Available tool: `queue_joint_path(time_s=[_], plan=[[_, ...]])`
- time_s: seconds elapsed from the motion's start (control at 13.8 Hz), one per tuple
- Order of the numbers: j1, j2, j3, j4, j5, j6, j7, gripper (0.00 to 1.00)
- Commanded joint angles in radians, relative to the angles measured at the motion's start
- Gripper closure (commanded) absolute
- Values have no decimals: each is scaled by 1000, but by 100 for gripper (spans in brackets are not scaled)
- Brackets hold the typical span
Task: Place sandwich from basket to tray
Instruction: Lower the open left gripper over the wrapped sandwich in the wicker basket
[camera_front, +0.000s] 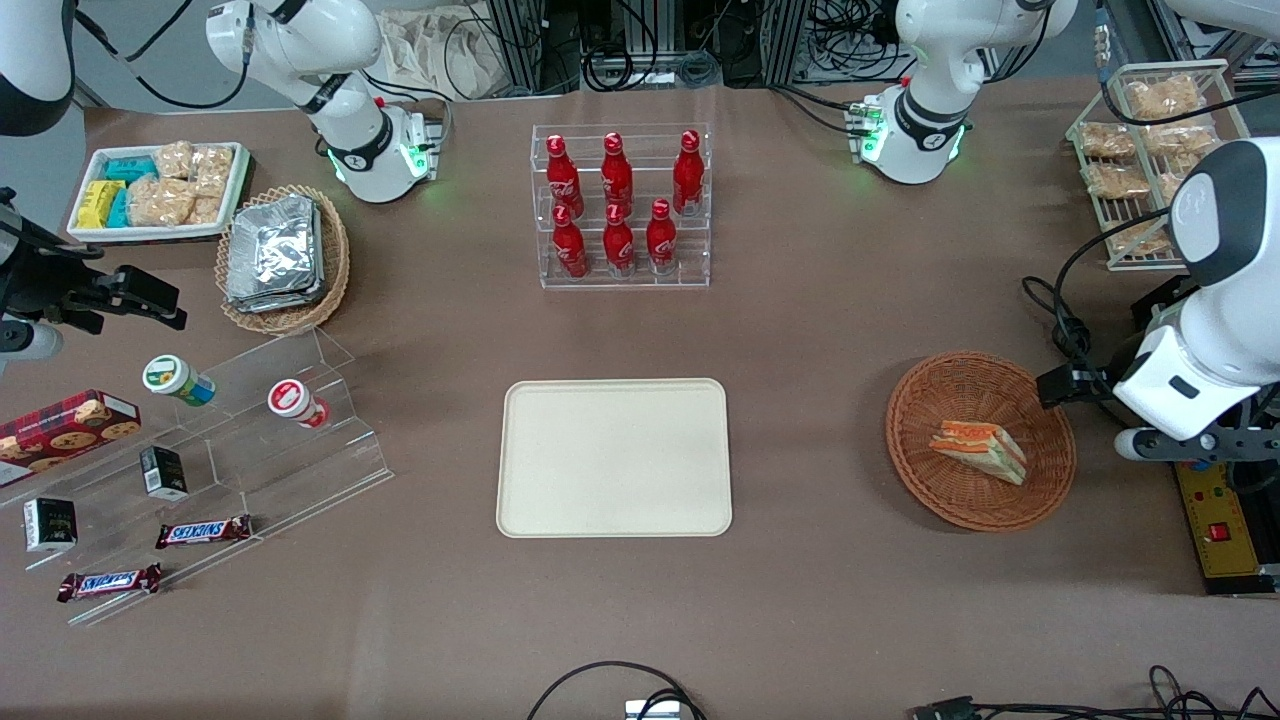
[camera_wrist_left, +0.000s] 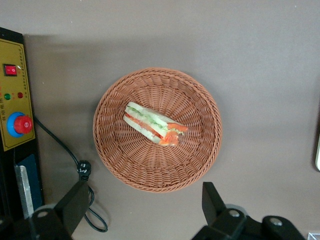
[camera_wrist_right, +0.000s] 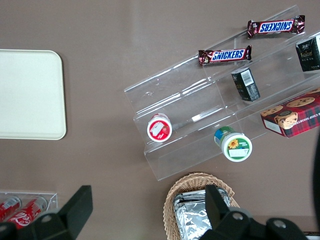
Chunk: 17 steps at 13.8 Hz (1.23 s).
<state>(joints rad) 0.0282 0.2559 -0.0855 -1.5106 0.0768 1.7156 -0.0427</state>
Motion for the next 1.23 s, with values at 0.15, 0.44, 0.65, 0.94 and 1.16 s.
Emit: queue_joint_path(time_s=[0.15, 0.44, 0.65, 0.94, 1.16], plan=[[-7, 19, 7, 47, 6, -24, -62, 0], [-2, 19, 10, 1, 15, -19, -262, 0], [19, 37, 10, -46, 5, 6, -516, 0], [19, 74, 32, -112, 12, 88, -891, 0], [19, 126, 50, -128, 11, 88, -1082, 0]])
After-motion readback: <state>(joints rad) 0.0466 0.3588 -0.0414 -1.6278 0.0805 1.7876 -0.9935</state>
